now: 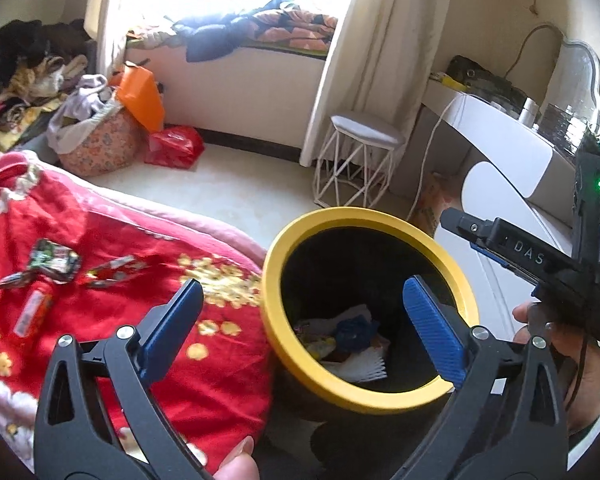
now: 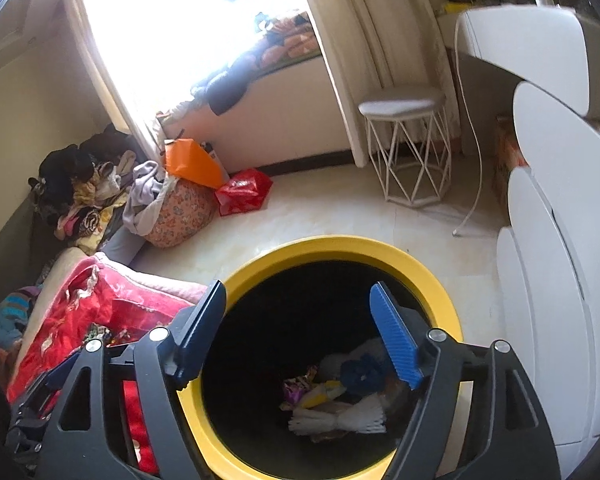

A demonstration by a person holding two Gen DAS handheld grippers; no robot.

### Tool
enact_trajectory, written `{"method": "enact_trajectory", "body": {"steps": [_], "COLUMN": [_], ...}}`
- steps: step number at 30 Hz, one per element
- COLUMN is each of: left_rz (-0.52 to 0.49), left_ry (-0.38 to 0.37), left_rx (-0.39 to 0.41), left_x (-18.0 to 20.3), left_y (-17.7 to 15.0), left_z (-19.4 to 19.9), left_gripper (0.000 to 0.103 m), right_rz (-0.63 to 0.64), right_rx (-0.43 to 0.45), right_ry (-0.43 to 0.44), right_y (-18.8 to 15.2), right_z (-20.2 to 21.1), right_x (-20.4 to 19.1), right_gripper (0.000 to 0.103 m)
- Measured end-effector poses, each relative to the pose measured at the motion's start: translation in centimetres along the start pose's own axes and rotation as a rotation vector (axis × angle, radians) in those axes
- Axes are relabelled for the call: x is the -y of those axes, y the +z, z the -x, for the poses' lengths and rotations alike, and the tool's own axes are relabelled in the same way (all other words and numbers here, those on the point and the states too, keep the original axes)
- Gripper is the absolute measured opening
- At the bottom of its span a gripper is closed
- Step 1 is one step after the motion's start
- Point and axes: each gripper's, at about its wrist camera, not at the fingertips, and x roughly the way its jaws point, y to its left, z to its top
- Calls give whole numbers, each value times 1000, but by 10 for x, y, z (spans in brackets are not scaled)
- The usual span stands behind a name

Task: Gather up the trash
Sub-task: 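Open both tools to drop the wrapper and glove into the bin, then move both open tools from the bin to the red tube on the bed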

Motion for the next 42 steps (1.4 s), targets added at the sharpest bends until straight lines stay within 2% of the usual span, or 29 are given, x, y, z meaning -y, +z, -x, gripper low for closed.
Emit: {"method": "enact_trajectory", "body": {"steps": [13,30,42], "left_rz": [14,104,170], "left_ry": [102,207,287], "left_rx": [83,153,155], "left_x": [-29,-91,-144], "left_y": [-6,-10,-22], "left_z": [43,84,98], "left_gripper": [92,92,92], "right_rz": [109,252,348], "right_rx": [93,73,43], "right_ry": [84,182,249], "right_y": [-12,-37,-51], "right_z": [17,20,18], "right_x": [-54,-114,-158], "right_gripper": [75,75,75]}}
